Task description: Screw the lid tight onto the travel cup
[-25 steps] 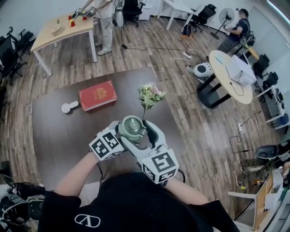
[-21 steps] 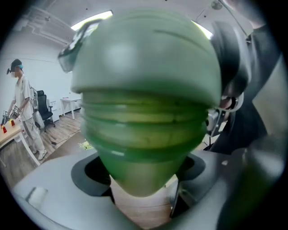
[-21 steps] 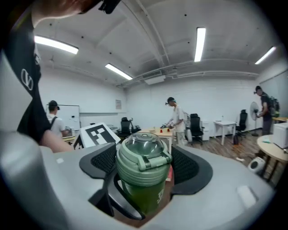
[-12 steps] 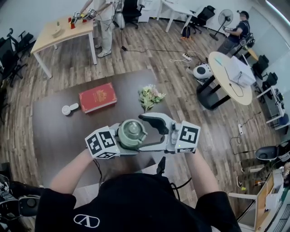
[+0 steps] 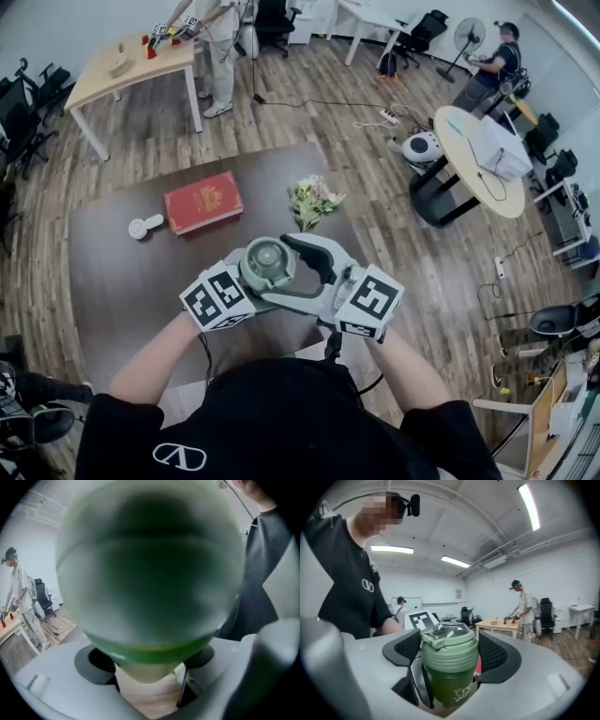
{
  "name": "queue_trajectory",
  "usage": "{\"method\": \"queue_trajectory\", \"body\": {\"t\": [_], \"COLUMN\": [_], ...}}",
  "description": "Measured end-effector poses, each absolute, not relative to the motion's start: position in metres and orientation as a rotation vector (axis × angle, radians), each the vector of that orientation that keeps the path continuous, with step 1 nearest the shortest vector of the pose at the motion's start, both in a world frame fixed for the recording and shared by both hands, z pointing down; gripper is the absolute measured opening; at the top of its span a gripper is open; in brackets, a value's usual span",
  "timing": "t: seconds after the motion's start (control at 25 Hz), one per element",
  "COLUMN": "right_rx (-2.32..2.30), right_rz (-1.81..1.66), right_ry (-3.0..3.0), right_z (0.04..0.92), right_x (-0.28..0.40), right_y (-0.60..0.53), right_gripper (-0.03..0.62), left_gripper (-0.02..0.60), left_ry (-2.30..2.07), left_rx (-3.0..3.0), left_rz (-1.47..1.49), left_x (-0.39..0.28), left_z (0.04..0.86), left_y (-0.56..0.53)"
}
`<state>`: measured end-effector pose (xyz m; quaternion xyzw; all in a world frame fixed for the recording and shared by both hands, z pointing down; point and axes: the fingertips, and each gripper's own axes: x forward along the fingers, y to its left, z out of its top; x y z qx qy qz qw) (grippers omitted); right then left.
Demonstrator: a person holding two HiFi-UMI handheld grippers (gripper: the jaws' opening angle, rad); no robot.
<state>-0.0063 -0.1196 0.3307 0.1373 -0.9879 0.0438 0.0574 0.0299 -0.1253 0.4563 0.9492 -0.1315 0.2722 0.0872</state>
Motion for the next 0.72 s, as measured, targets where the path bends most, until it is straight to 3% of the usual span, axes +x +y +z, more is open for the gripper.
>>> {"method": "queue_trajectory", "body": {"t": [0.2, 0.32, 0.44, 0.6, 0.72], "right_rx": [1.197, 1.342, 1.19, 0.737, 0.372], "right_rz": [0.255, 0.235, 0.261, 0.203, 0.1], "right_ry": [-2.802, -2.757, -2.902, -3.072, -3.047], "right_z": [0.343, 0.342, 0.332, 0.323, 0.329], "right_x": [0.001, 0.004, -0.002, -0.001, 0.008], "right_y": [-0.135, -0.134, -0.13, -0.12, -0.117], "right_gripper": [0.397, 0.4, 0.402, 0.475, 0.477], "left_gripper": [0.39, 0.39, 0.39, 0.39, 0.39], "left_ry": [-0.513, -0.494, -0.469, -0.385, -0.297], "left_rx": [2.798, 2.806, 2.806, 2.815, 2.827], "left_rz": [0.836, 0.842, 0.819, 0.78, 0.806], "left_x": [0.026, 0.031, 0.029, 0.026, 0.027], "left_z": [0.467, 0.465, 0.461, 0.455, 0.452], "left_y": [-0.14, -0.14, -0.141, -0.134, -0.123]}}
